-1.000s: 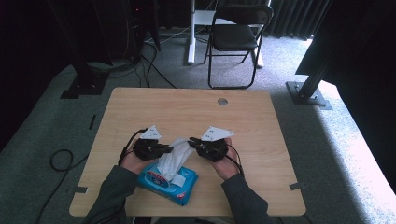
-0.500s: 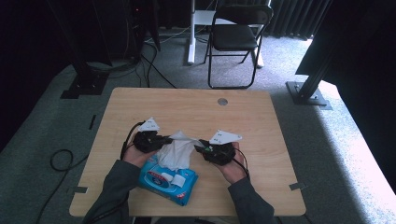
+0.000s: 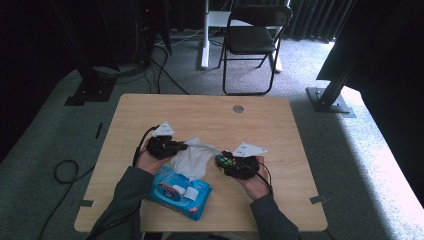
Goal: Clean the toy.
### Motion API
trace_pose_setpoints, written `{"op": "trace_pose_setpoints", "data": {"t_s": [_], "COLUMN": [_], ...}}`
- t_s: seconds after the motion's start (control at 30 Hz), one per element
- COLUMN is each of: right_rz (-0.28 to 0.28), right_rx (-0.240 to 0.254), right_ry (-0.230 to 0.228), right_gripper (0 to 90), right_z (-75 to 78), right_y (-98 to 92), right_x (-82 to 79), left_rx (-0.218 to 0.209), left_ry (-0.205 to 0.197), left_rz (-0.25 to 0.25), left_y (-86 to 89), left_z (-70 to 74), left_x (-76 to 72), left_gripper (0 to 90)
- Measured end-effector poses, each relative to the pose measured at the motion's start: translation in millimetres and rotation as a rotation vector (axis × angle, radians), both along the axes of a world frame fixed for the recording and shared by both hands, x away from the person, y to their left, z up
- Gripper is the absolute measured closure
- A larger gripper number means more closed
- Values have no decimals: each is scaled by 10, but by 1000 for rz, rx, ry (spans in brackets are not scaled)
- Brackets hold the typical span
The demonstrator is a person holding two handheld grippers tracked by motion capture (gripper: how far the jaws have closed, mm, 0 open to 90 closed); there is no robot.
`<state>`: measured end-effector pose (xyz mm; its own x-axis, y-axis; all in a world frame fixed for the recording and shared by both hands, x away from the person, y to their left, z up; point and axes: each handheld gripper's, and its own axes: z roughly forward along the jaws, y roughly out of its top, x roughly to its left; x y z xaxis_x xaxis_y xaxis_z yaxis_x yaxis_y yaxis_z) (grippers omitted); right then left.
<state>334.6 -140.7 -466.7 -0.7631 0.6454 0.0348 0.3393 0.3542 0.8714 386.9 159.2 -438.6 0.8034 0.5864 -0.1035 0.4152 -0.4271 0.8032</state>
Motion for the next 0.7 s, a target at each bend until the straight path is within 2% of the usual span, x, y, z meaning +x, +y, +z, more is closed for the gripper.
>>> {"op": "trace_pose_setpoints", "data": {"t_s": [0.37,0.53,0.7], "right_rz": [-52,-90,-110], "right_rx": [-20,-46,-48], "right_ry": [13,28,45], "right_gripper": [481,408,366], "right_z": [-121,-174,-230], "right_y": [-103,-127,-148], "right_x": [9,37,60], "left_rx": [-19,-2,2], "left_ry": [4,6,8], "left_rz": [11,9,10], "left_y": [-15,-42,-59], "left_z": [33,19,19], "left_x": [94,130,164], "left_gripper": [890,891,891]}}
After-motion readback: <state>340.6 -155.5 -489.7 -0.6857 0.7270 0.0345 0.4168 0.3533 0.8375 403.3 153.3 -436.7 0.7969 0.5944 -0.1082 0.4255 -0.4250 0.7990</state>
